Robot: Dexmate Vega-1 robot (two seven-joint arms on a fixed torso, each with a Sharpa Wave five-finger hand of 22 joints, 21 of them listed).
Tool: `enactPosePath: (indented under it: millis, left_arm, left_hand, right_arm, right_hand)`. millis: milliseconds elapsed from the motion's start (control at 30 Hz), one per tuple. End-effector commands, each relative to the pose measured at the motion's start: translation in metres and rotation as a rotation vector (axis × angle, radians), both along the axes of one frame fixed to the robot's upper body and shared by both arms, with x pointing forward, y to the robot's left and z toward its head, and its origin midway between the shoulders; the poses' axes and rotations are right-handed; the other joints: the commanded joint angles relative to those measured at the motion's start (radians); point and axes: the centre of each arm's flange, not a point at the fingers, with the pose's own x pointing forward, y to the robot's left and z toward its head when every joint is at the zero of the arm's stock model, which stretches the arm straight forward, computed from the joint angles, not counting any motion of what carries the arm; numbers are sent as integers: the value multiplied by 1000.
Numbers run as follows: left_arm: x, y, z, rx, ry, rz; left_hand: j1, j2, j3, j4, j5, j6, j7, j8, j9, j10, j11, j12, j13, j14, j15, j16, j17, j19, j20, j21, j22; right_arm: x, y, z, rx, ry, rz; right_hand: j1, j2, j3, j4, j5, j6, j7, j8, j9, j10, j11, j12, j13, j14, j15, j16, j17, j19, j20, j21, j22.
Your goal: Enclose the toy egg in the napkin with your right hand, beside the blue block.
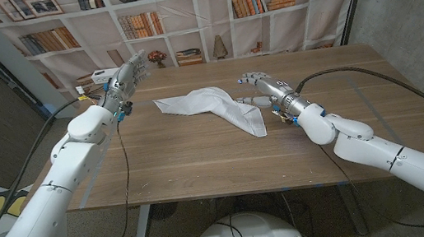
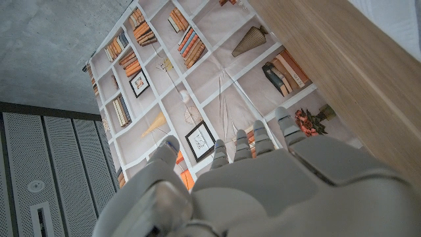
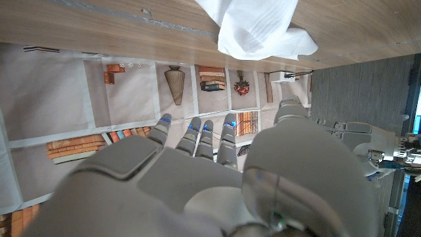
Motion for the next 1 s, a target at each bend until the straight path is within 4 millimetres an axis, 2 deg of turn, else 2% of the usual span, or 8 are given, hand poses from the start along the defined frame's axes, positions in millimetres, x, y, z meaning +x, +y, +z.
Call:
enactPosePath:
  millis: [33,100,467,700,1000]
  left_arm:
    - [-10,0,-2,11,-10,-5]
    - [-11,1,-2,8,-12,-5]
    - [-13,-1,-2,20,-16,-12]
    - [-12,-1,-1,26,-12,-11]
    - [-11,1,1,25,-12,-4]
  left_hand:
    - [-4,-2,6,2,3,-3,-4,1,0,-1,6,6,3,2,6,1,3,9,4,-3,2]
    - [-4,-2,6,2,3,-3,-4,1,0,-1,5,6,3,1,5,1,3,9,4,-3,2]
    - [-5,-2,7,2,3,-2,-4,1,0,-1,5,6,3,1,6,1,3,10,4,-4,2]
    - [-6,-2,8,1,3,-3,-4,1,0,0,4,6,3,0,6,1,3,10,4,-5,2]
    - [-7,-3,8,1,3,-3,-4,1,0,-1,6,6,3,0,6,1,3,10,4,-6,2]
  right_arm:
    - [-22,5,-10,-120,-4,-55]
    - [-25,6,-12,-130,1,-55]
    - [-30,11,-25,-187,63,-82]
    - [-25,17,-31,-211,81,-102]
    - [-10,19,-37,-232,116,-144]
  right_hand:
    - [13,2,4,-10,6,16,5,10,8,-15,7,3,6,-14,6,-3,0,-15,4,0,5]
    - [11,2,4,-10,4,28,14,17,10,-20,8,3,8,-15,7,-2,1,-19,4,0,6]
    - [-10,-12,-7,-7,-1,23,21,21,18,-31,15,5,14,-30,12,-2,2,-29,8,3,7]
    - [-6,-12,-4,-11,-1,36,19,30,22,-32,15,8,17,-32,12,0,2,-30,8,6,8]
    - [-7,-16,-5,-15,0,50,21,40,27,-26,19,16,22,-23,9,6,2,-23,5,13,9]
